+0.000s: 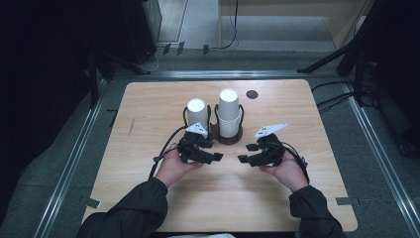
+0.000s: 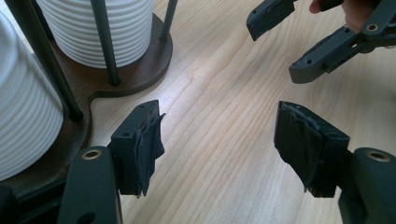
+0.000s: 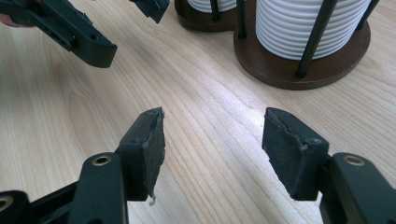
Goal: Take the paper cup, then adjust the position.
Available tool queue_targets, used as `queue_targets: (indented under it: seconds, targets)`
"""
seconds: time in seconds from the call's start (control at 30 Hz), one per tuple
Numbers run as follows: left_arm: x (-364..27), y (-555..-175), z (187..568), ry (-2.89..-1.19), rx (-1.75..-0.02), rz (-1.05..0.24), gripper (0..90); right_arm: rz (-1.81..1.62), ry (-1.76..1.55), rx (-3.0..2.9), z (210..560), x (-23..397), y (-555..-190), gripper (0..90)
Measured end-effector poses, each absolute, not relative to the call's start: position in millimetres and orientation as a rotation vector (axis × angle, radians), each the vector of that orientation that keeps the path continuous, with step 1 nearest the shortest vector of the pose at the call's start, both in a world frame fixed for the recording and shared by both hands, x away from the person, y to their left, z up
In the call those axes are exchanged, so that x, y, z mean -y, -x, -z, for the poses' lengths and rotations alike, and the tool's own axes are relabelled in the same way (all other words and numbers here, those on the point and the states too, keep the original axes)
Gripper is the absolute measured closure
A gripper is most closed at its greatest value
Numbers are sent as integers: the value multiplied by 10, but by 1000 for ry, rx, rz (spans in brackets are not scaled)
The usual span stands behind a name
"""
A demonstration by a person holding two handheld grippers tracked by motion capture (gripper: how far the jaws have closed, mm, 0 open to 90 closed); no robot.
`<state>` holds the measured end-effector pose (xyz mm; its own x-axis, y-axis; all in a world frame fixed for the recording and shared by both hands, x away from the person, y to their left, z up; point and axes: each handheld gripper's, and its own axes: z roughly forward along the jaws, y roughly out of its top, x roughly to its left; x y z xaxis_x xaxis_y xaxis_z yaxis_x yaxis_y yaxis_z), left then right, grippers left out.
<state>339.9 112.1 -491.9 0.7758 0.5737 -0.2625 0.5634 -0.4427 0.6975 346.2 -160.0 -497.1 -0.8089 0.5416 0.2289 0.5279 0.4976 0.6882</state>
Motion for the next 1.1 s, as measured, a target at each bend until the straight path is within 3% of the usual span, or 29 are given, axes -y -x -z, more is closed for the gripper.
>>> queue_targets:
  seconds: [0.8,1.1]
  targets:
    - [-1079,-3408,4885,-2129,-872,-12,430,-1243,-981,-2702,4945,1642,-3534,373]
    - [-1013,-3451,4859,-2104,-888,-5,528,-1238,-976,-2694,4886,1661,-3590,356]
